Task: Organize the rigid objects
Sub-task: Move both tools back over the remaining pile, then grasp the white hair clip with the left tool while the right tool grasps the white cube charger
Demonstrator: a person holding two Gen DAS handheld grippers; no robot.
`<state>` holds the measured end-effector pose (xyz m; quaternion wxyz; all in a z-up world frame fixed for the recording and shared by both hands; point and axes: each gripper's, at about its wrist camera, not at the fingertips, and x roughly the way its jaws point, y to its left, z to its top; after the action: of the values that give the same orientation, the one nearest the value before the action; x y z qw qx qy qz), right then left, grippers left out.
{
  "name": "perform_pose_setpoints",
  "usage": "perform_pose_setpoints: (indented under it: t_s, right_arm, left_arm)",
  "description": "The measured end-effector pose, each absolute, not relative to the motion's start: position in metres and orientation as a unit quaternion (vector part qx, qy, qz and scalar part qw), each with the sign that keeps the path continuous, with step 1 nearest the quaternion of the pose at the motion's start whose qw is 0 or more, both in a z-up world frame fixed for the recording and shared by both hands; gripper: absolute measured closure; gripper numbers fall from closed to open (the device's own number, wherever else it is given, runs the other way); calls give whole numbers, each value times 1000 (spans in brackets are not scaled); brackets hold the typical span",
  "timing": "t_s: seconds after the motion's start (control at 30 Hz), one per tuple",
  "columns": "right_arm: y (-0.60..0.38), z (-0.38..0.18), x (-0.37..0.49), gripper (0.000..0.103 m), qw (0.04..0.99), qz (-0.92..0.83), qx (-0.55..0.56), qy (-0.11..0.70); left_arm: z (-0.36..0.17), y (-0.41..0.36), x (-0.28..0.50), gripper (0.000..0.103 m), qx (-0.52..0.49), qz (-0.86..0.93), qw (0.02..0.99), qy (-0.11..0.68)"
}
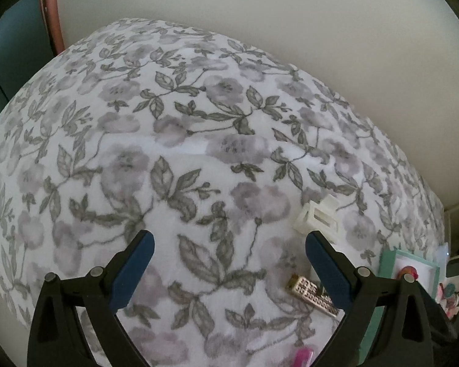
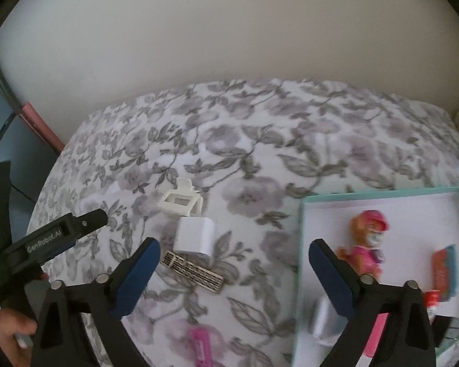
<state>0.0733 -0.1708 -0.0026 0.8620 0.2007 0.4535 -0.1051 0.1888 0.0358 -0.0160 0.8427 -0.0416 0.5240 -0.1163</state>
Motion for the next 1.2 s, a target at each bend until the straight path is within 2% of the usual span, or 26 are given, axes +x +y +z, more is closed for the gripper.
perform_pose_setpoints:
  t_s: [0.43, 0.53, 0.7, 0.87, 1.2]
  right_arm:
    - [-141, -54, 128, 17, 846, -75, 173, 499]
    - [-138, -60, 133, 23, 844, -71, 173, 502]
    - [-137, -63, 133, 45, 844, -73, 172, 502]
    - [-142, -64, 131, 56, 840, -69, 186, 505]
    - [-166, -65, 119, 56, 836, -90, 188, 508]
  left_arm:
    - [-39, 11, 218, 5, -34, -132, 839, 526]
    - [-44, 11, 220, 5, -42, -138, 834, 532]
    - [-46, 9, 221, 5, -52, -150, 830, 535]
    - [-45, 1, 219, 5, -67, -178, 825, 532]
    - [-54, -31, 212, 5, -52, -216, 815, 535]
